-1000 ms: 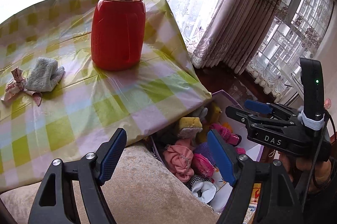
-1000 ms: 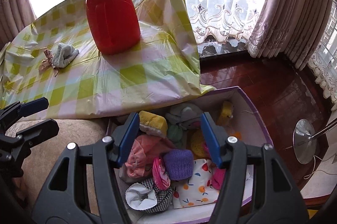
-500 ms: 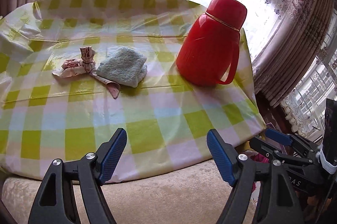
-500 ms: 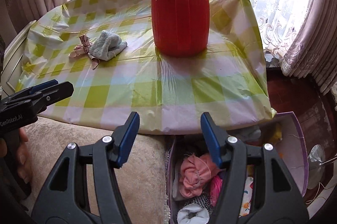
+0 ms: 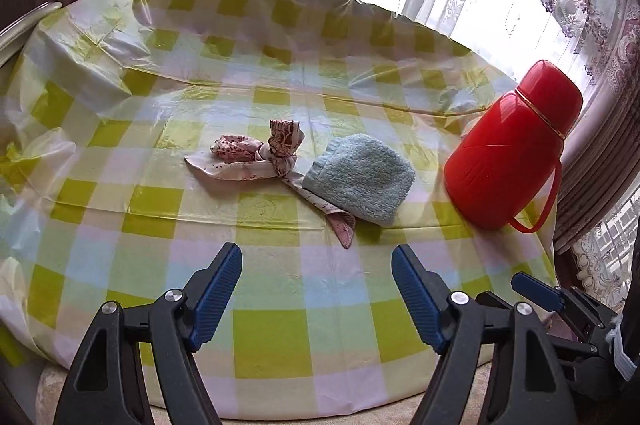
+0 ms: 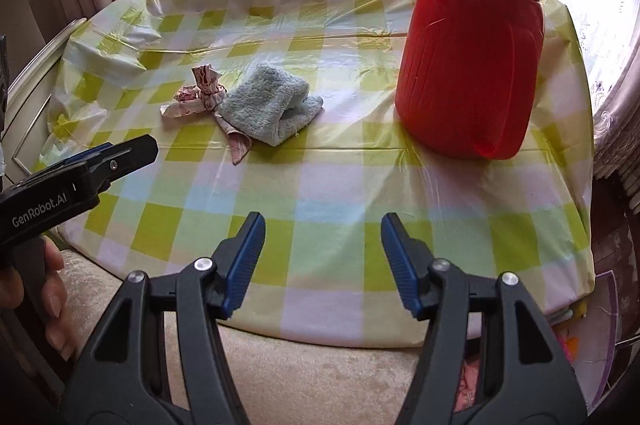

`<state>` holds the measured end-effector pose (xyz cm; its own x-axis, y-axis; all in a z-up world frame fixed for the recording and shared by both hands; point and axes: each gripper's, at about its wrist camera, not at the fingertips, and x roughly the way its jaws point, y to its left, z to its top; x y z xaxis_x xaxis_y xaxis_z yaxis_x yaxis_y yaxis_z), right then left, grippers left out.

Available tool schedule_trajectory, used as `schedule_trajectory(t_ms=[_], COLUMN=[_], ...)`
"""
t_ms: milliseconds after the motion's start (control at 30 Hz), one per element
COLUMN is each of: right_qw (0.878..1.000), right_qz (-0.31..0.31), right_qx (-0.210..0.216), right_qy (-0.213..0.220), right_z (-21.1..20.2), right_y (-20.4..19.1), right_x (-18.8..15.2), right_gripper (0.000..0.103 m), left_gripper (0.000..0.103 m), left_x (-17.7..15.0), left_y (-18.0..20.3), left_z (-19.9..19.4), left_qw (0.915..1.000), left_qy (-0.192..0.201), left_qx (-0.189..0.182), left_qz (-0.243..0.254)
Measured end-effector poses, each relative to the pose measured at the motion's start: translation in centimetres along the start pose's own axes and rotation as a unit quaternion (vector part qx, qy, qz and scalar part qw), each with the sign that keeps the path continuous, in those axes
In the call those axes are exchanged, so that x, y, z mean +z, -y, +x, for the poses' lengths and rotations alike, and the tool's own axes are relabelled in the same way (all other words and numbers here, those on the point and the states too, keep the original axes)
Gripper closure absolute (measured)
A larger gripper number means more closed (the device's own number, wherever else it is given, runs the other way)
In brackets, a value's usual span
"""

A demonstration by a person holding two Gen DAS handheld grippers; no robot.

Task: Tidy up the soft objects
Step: 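Move both grippers back toward the floral cloth and blue towel, then grasp the floral cloth with the left gripper while the right gripper grasps the blue towel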

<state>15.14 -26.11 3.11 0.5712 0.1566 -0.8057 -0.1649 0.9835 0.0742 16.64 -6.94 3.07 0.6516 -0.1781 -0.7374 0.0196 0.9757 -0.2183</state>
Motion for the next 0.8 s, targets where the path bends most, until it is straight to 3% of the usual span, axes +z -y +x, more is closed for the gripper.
schedule_trajectory(t_ms=[200, 367, 533, 800], right_qw=[1.000, 1.000, 1.000, 0.999], right_qz=[-0.005, -0.008, -0.017, -0.046], right_qx=[0.003, 0.009, 0.008, 0.004], right_qy=[0.006, 0.008, 0.015, 0.019], right_z=[3.0, 5.4, 7.2, 9.4], right_y=[-2.3, -3.7, -4.5, -5.6], right_x=[2.9, 4.8, 6.2, 7.8], right_gripper=[0.039, 0.038, 0.031, 0.022], left_gripper=[0.025, 0.025, 0.025, 0.038], left_x=[2.6, 4.3, 6.0, 7.7], left_y=[-3.2, -4.6, -4.9, -5.3], left_z=[2.3, 4.7, 7.4, 12.8], left_qw=[0.9992, 0.9989, 0.9989, 0.9981], left_qy=[0.012, 0.005, -0.005, -0.047], left_qx=[0.026, 0.010, 0.003, 0.002], left_qz=[-0.030, -0.045, -0.046, -0.041])
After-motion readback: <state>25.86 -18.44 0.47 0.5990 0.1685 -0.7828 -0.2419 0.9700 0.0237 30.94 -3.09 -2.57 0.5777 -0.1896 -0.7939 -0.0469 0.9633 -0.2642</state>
